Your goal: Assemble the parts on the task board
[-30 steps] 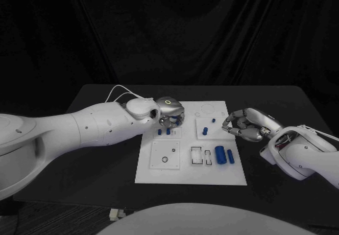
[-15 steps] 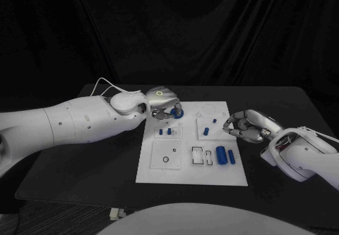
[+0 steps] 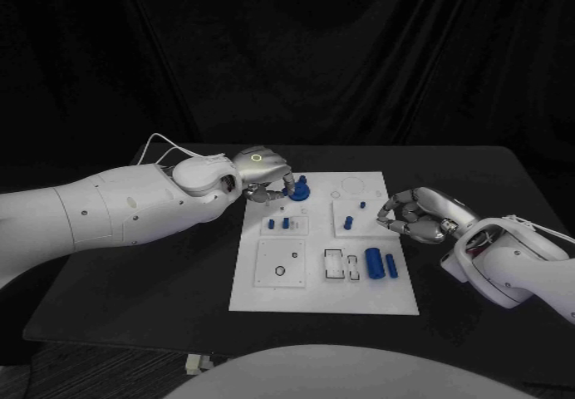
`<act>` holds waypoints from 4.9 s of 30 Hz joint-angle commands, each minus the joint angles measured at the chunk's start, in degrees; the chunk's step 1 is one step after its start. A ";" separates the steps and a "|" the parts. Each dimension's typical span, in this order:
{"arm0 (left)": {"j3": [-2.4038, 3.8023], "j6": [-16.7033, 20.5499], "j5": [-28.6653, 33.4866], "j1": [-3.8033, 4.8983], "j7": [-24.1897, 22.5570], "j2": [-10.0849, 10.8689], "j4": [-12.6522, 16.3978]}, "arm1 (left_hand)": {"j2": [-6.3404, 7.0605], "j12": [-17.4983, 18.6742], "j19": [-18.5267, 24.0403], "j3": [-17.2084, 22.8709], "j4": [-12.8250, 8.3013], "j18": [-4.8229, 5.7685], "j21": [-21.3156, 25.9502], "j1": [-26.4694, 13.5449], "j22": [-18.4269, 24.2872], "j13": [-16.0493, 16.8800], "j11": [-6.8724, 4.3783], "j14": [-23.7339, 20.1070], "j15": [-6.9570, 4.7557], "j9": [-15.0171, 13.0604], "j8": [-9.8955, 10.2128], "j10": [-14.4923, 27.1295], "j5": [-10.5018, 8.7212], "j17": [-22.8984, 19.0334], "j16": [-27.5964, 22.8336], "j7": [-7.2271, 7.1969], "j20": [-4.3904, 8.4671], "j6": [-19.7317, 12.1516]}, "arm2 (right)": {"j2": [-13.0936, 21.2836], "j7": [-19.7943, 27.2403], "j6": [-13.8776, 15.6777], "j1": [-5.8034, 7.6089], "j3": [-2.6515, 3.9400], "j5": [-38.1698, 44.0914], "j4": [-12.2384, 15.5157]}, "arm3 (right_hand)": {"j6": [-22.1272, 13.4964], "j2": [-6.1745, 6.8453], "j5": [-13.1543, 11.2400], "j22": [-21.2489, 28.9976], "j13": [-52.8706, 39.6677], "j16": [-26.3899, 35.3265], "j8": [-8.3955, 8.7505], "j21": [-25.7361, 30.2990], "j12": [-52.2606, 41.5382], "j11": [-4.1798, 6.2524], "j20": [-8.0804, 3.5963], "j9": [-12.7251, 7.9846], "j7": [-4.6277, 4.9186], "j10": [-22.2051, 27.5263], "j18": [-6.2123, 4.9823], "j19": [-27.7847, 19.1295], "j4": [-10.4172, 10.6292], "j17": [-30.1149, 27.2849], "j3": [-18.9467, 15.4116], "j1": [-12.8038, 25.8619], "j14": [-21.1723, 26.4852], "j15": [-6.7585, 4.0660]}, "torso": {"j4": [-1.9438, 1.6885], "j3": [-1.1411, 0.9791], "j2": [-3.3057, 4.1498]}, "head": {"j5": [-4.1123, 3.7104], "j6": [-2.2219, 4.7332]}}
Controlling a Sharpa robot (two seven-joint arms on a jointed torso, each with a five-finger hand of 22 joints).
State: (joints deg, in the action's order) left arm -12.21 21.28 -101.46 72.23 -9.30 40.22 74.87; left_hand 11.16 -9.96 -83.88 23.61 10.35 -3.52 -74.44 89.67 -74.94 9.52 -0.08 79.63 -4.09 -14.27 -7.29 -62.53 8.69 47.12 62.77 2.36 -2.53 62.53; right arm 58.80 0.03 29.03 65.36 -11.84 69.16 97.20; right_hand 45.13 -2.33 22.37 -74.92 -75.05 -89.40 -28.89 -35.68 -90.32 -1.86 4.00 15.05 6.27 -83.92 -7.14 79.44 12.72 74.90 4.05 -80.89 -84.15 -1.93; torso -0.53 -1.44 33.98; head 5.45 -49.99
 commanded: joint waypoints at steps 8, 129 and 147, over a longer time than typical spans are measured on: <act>0.02 -1.57 -0.04 -1.36 0.07 -0.69 -1.84 | 0.41 0.45 0.43 0.26 0.37 0.16 0.29 -0.29 -10.56 -0.21 0.04 -0.47 0.13 0.08 0.47 0.55 -0.80 -0.02 -0.24 0.02 -0.03 -0.32 | -0.05 -0.74 -0.10 -0.21 0.03 0.11 0.00 | 0.24 0.53 0.35 -3.52 -14.95 0.38 -0.25 0.36 0.32 0.32 -0.29 -0.07 -0.28 -6.08 -1.14 0.14 0.39 13.75 0.01 0.17 -5.42 -0.43 | 0.00 -0.03 0.05 | -0.01 -0.01; 0.04 3.27 -0.05 -3.98 0.32 -0.86 -4.76 | 1.17 4.52 2.05 -9.37 4.22 -0.58 5.66 -0.30 -9.65 -4.31 2.51 -3.62 1.83 7.32 3.54 17.60 -4.85 -5.54 -3.84 -6.96 -1.33 -17.23 | 0.21 -1.03 0.51 -0.19 0.04 0.11 0.00 | 0.20 0.82 0.31 -3.38 -14.95 0.52 -0.25 0.96 0.32 0.38 -0.35 -0.18 -0.31 -6.08 -1.19 0.16 0.39 13.56 0.17 0.04 -5.37 -0.49 | 0.02 -0.02 0.01 | 0.10 -0.01; 0.06 18.44 13.73 2.32 -7.45 10.14 4.22 | -0.63 -3.76 5.38 -7.73 6.37 -1.79 13.37 -11.14 -7.78 -2.57 1.53 -2.63 1.38 8.22 2.87 10.74 -3.75 -0.26 -0.12 -4.79 -1.11 -10.02 | -2.74 -1.01 3.92 9.63 0.05 8.61 -3.95 | 1.59 7.12 -1.36 4.10 37.63 9.62 3.25 21.49 49.19 -0.13 -0.31 -2.83 0.67 27.33 -3.25 -2.17 0.47 3.80 5.82 -6.69 -2.59 -0.18 | -0.02 0.13 -0.10 | 0.03 -0.01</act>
State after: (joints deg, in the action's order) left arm -12.18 34.85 -97.30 74.26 -12.33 50.10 78.58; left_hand 10.63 -13.34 -80.52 15.32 16.71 -4.10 -65.18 79.99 -74.91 6.75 0.73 77.95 -3.23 -6.20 -4.79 -51.83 5.41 47.26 63.12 -3.34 -3.39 52.30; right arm 56.63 -0.14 31.65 74.41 -11.81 71.41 93.81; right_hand 46.27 4.26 21.37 -71.03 -40.57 -80.16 -26.45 -14.51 -44.81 -1.80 3.66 12.64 6.99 -57.14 -9.88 76.98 13.05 74.90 9.16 -86.73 -84.00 -2.09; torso -0.54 -1.35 33.88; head 5.57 -49.99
